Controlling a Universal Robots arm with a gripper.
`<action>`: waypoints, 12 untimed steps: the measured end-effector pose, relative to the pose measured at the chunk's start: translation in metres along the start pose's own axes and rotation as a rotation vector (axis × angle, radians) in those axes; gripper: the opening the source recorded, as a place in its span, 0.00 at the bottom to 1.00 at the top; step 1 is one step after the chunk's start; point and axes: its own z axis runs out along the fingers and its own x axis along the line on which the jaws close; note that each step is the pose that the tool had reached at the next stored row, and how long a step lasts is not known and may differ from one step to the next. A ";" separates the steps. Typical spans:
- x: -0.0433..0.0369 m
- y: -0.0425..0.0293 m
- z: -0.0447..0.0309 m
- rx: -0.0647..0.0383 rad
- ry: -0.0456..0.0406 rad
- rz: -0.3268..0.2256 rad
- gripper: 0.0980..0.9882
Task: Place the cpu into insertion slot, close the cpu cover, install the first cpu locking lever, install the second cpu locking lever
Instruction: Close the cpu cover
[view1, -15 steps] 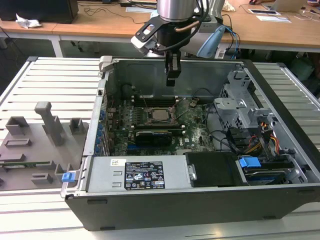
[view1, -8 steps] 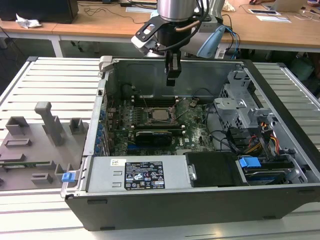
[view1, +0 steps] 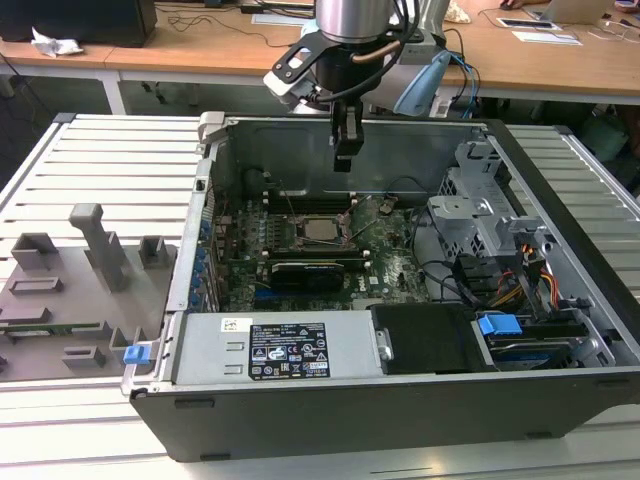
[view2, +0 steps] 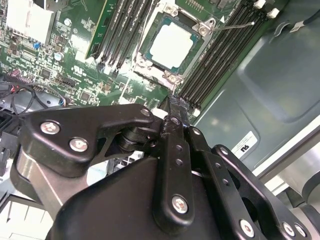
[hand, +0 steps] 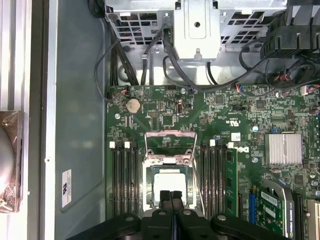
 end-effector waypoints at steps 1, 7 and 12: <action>0.0000 0.0009 0.0000 0.000 -0.0001 0.000 0.01; 0.0001 0.0081 0.0005 0.000 0.0000 0.000 0.01; 0.0002 0.0108 0.0006 0.000 0.0000 0.000 0.01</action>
